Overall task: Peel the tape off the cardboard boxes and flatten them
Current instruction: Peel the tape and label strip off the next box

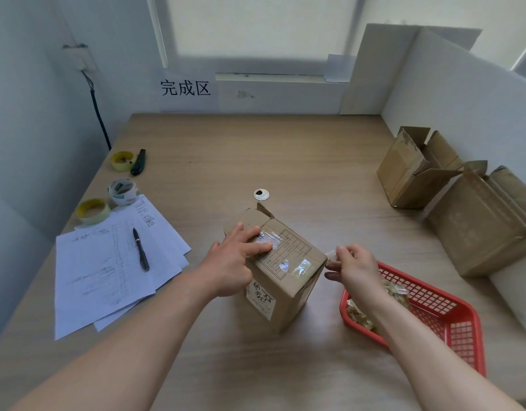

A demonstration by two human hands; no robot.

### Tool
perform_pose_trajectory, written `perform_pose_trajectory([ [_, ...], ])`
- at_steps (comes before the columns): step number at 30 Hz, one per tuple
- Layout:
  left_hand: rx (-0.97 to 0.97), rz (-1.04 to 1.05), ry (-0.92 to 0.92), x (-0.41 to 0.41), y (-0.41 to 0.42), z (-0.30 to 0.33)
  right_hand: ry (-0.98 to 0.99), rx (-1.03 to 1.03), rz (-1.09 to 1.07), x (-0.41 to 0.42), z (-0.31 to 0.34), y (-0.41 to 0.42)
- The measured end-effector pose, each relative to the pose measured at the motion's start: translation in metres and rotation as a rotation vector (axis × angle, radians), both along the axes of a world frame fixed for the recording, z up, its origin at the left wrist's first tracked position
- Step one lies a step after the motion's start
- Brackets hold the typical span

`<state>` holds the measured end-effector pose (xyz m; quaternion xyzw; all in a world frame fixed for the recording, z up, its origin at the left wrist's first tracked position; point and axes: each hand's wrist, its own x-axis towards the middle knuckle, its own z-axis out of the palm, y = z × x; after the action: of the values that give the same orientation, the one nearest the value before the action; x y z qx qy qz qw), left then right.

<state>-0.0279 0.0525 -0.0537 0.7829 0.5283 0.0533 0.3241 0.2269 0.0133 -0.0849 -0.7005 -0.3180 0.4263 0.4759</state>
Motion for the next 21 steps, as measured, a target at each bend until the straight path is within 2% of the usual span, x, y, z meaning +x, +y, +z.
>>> perform_pose_trajectory([
  [2,-0.002,0.001,0.000,-0.001,0.000,0.000,0.237,-0.044,-0.067,-0.006,0.004,0.004],
  [4,-0.003,-0.001,0.000,-0.001,0.000,0.000,0.345,-0.052,-0.045,-0.006,0.011,0.004],
  [6,-0.004,-0.004,0.002,0.001,0.001,0.002,0.307,-0.072,0.028,-0.003,0.016,0.003],
  [9,-0.009,-0.004,-0.001,0.004,0.002,0.003,0.096,-0.142,0.123,-0.005,0.020,0.002],
  [11,-0.011,-0.008,-0.001,0.005,0.002,0.003,0.087,-0.141,0.129,-0.008,0.019,0.001],
  [18,-0.015,-0.007,-0.008,0.002,0.000,0.006,0.505,0.046,-0.352,-0.033,0.007,-0.015],
  [20,-0.021,-0.003,-0.014,0.001,0.001,0.004,0.460,0.137,-0.414,-0.032,0.014,-0.017],
  [21,-0.022,-0.001,-0.018,0.001,0.002,0.003,0.352,0.181,-0.370,-0.031,0.018,-0.019],
])
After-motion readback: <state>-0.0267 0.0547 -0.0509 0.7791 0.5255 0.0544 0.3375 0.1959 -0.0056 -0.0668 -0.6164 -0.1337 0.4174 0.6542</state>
